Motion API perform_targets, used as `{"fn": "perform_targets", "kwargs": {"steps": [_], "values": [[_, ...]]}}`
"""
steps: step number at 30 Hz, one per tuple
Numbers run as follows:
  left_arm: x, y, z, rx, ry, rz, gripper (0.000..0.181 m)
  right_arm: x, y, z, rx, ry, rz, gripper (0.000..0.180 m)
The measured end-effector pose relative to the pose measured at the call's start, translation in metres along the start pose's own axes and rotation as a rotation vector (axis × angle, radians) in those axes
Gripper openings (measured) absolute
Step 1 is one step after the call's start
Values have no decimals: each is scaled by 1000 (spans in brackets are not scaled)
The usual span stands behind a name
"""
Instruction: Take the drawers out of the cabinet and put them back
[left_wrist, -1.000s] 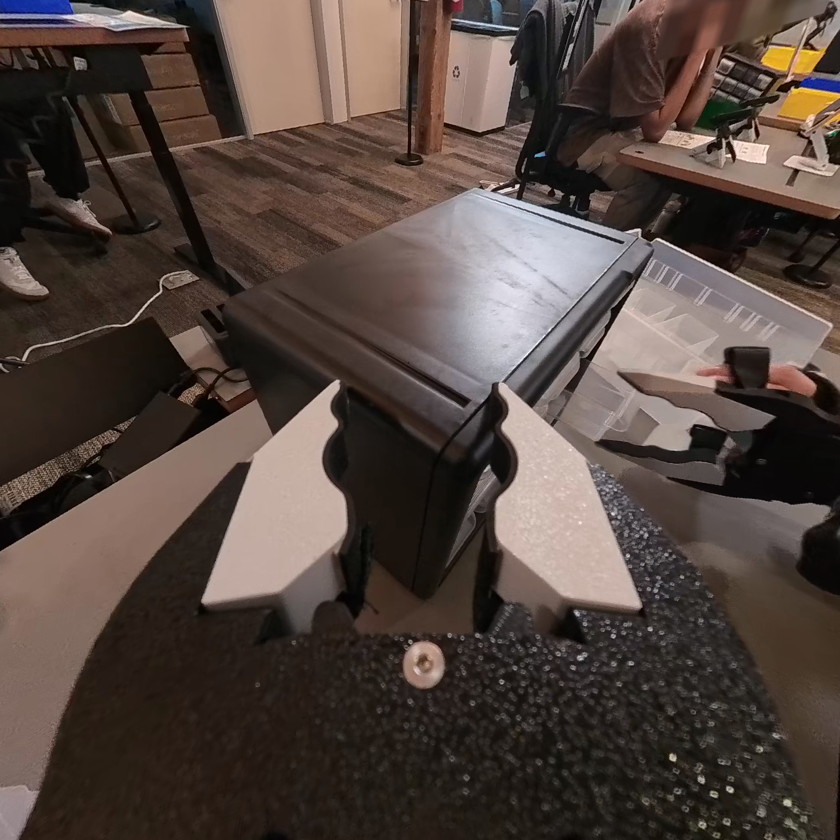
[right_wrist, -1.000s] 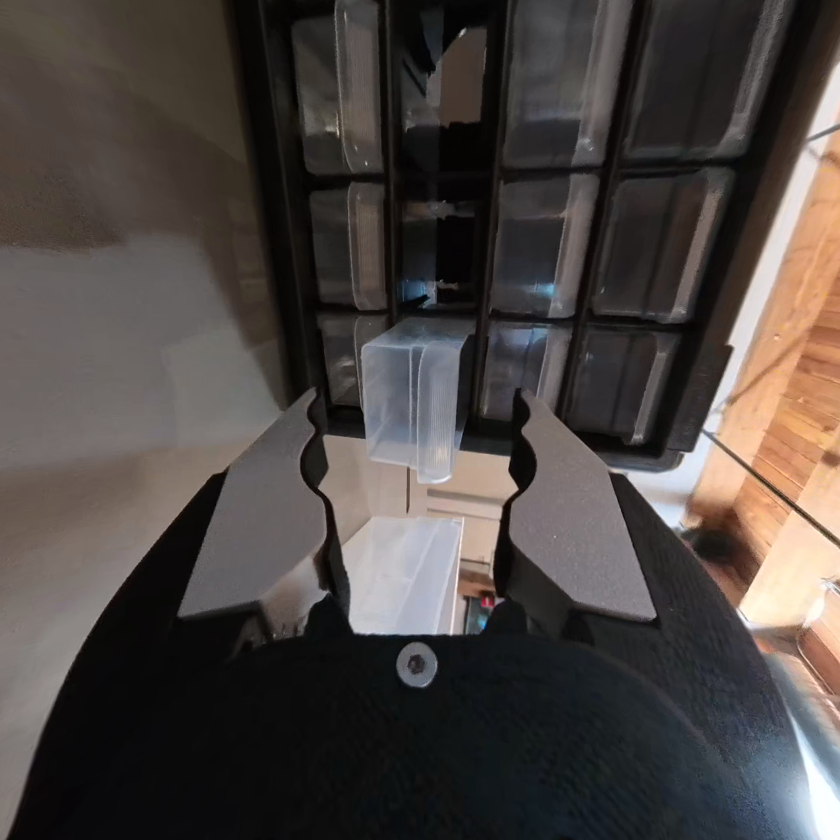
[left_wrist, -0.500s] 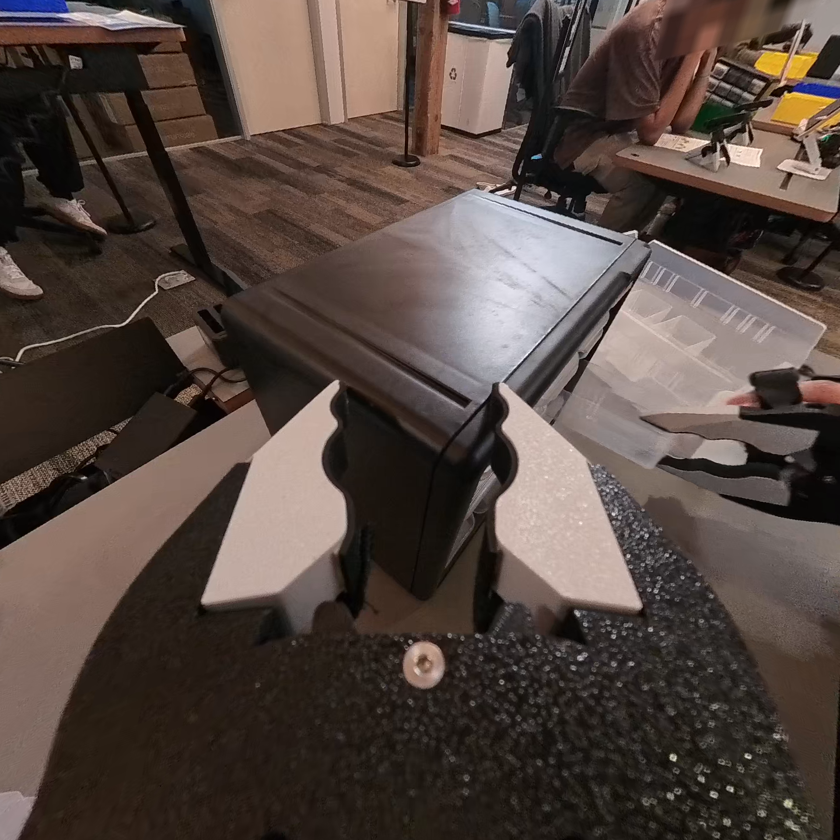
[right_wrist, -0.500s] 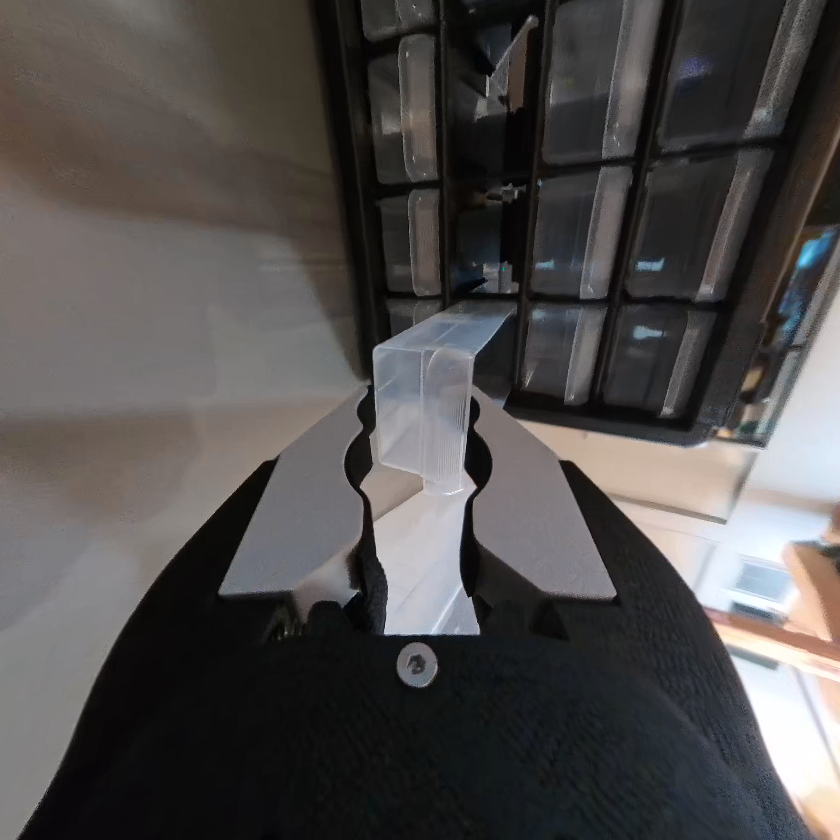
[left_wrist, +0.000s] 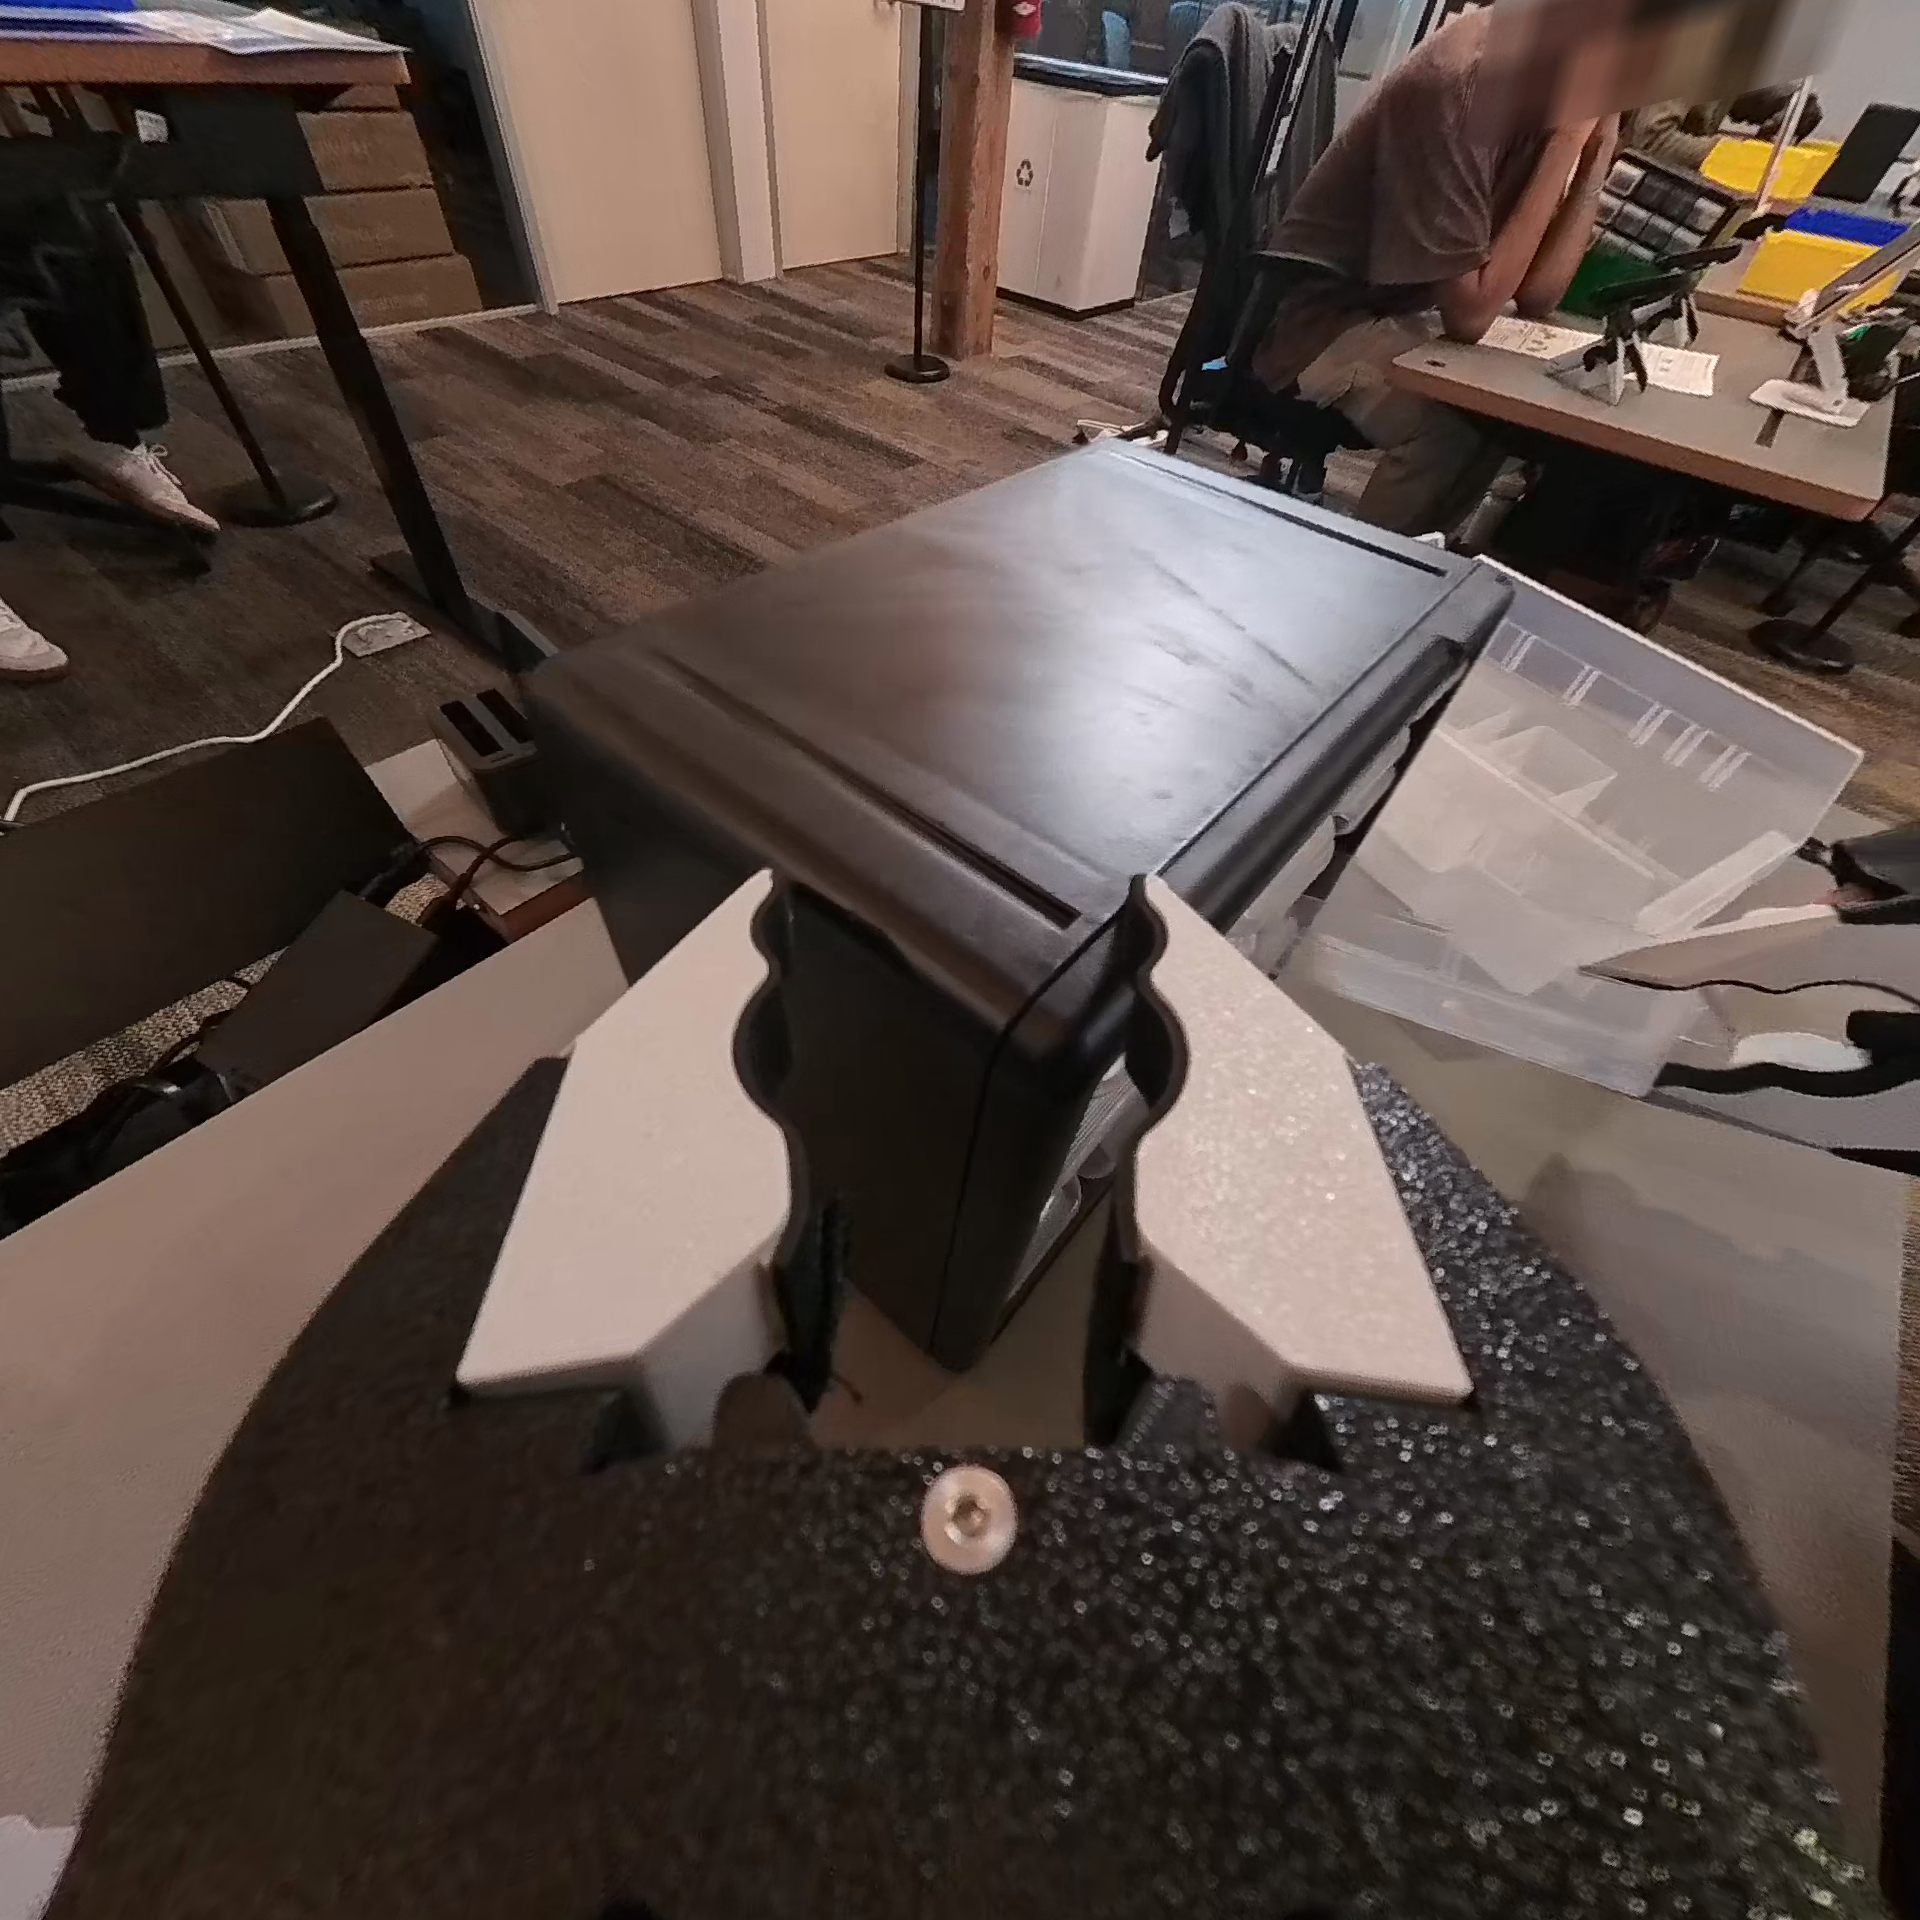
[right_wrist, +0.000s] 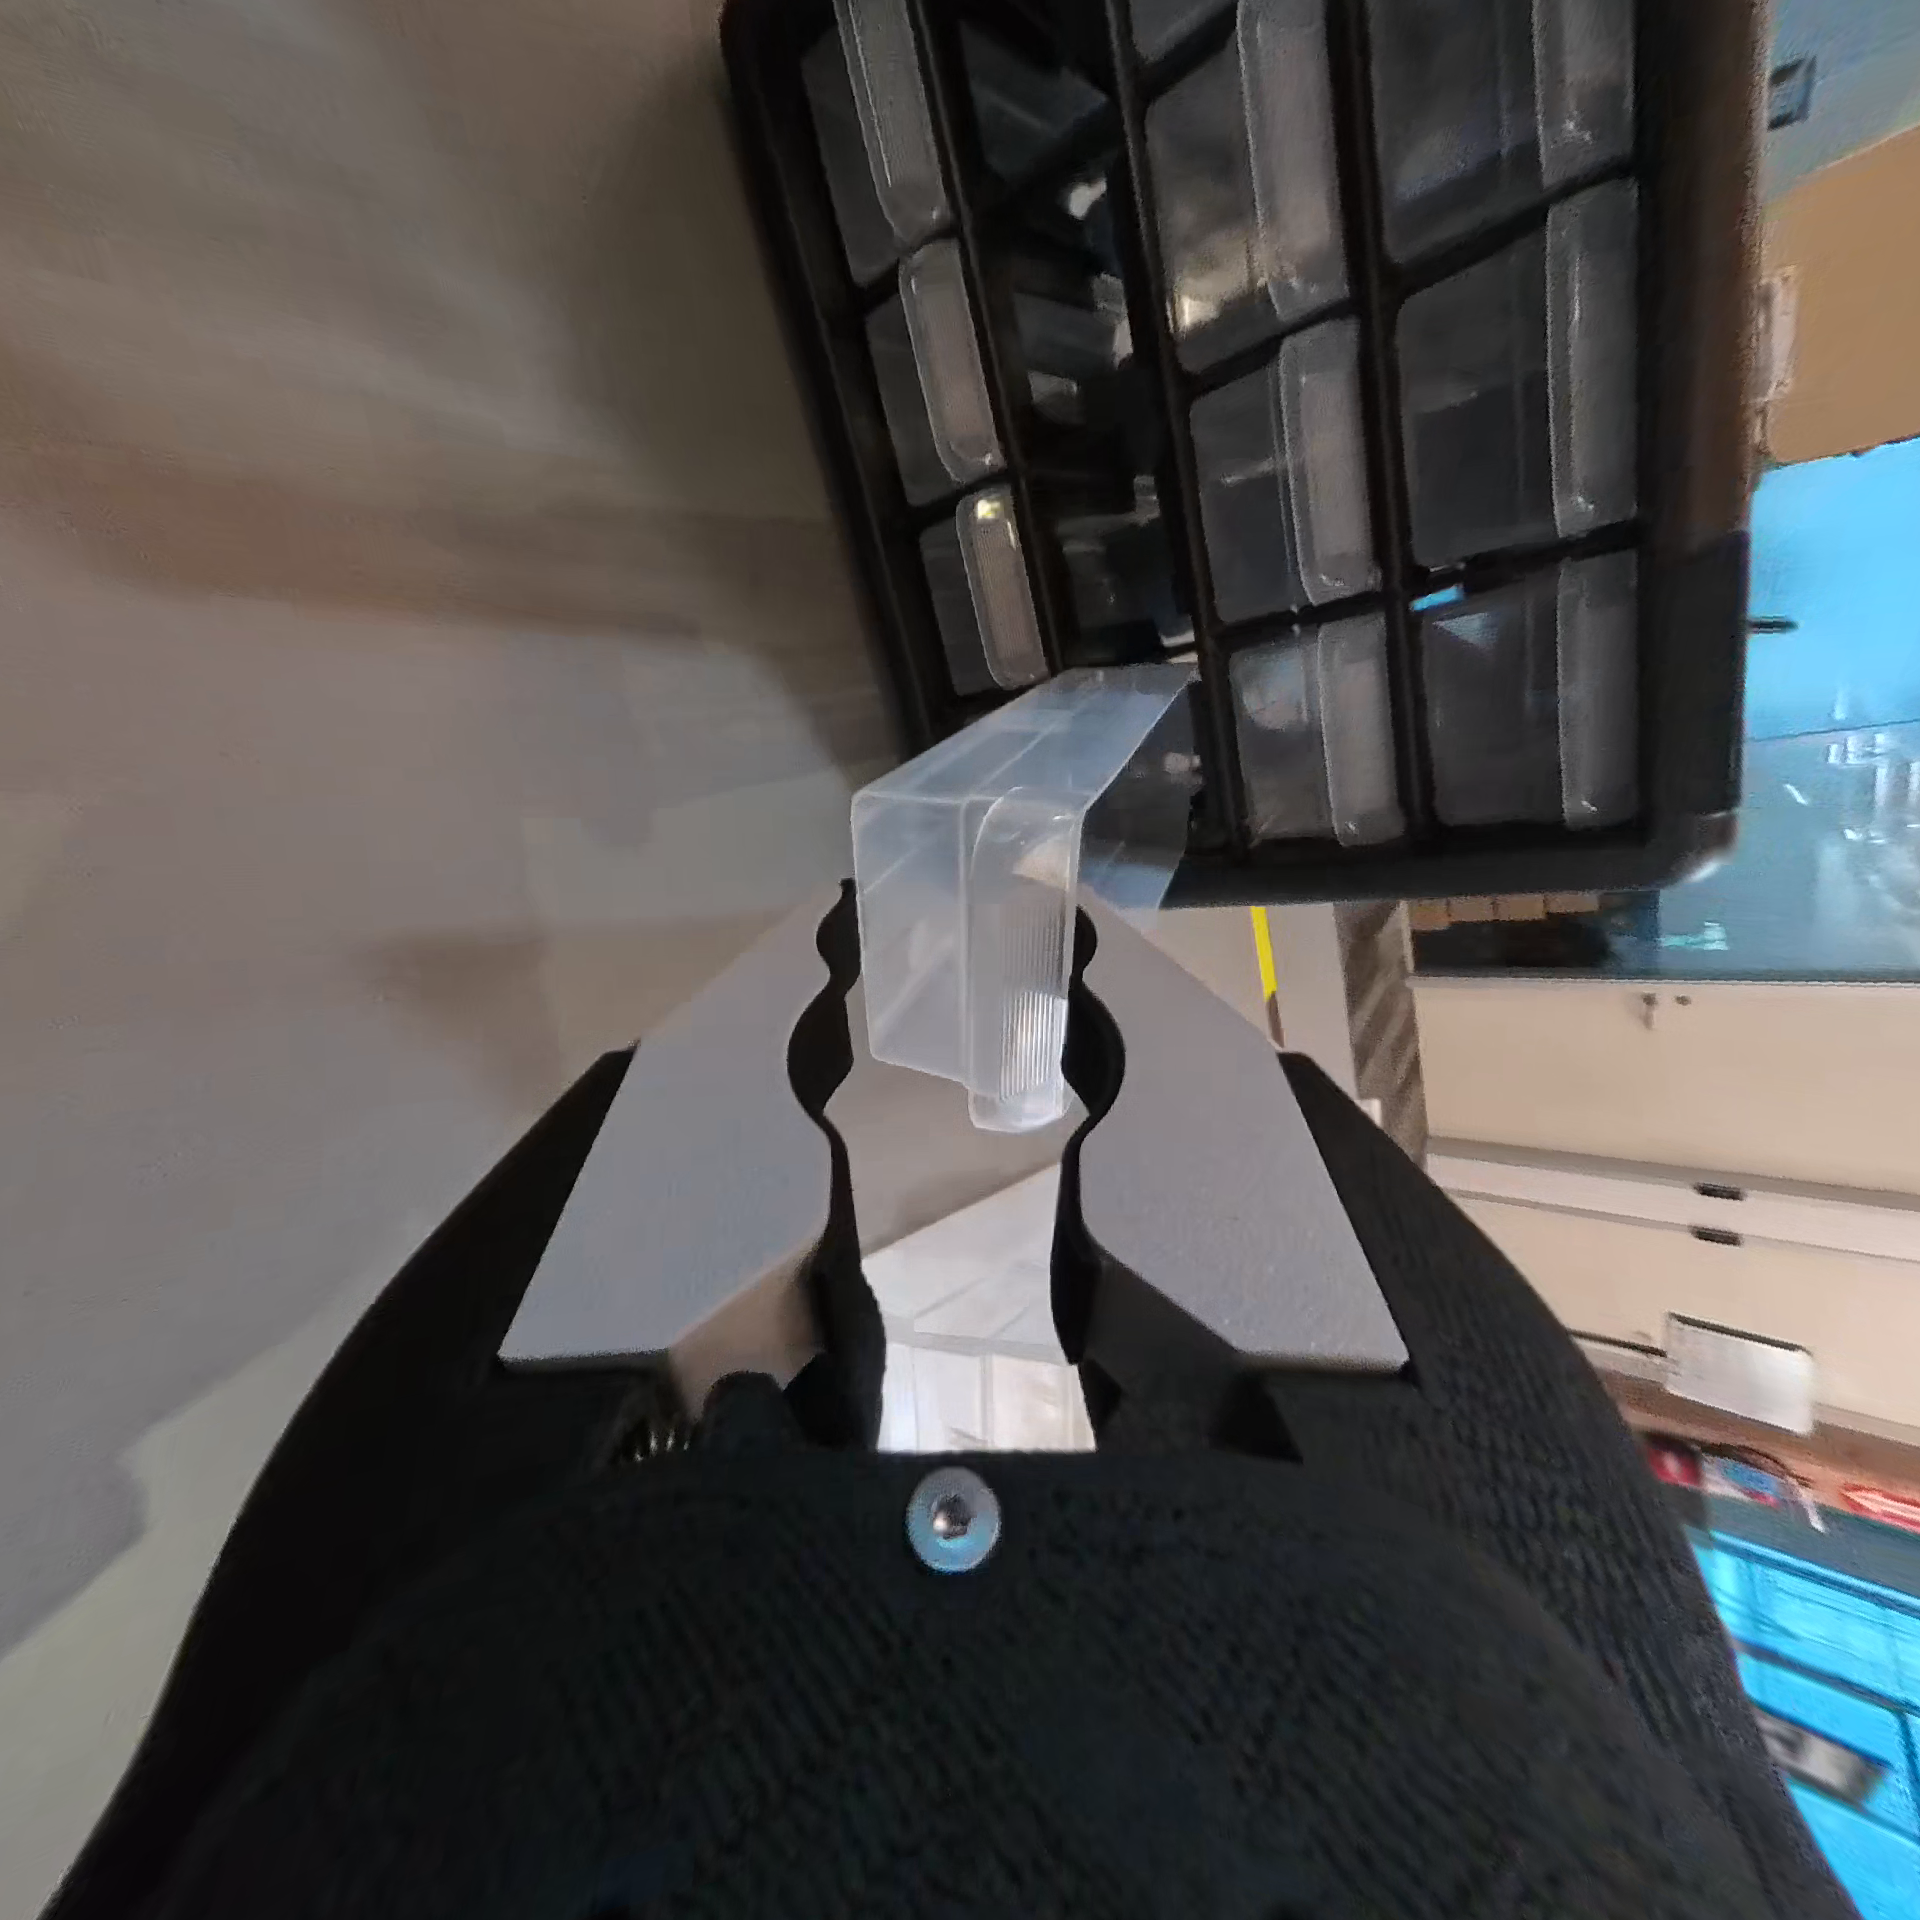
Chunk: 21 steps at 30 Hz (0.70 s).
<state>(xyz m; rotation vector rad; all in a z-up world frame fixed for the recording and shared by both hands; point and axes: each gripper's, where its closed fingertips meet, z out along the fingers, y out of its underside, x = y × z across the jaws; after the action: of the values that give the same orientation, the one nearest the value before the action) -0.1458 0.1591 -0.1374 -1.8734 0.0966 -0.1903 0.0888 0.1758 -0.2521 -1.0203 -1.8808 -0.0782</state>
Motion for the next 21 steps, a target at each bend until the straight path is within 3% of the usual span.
{"fn": "perform_targets", "kwargs": {"steps": [7, 11, 18, 21], "values": [[1, -1, 1, 0, -1, 3, 62, -9, -30, -9, 176, -121, 162, 35], [2, -1, 2, 0, -5, 10, 62, 10, -36, -37, 198, -137, 292, 34], [2, -1, 1, 0, -5, 7, 62, 103, 30, -119, 78, 88, 851, 32], [2, -1, 1, 0, -5, 7, 61, 108, 69, -126, -22, 96, 999, 16]]}}
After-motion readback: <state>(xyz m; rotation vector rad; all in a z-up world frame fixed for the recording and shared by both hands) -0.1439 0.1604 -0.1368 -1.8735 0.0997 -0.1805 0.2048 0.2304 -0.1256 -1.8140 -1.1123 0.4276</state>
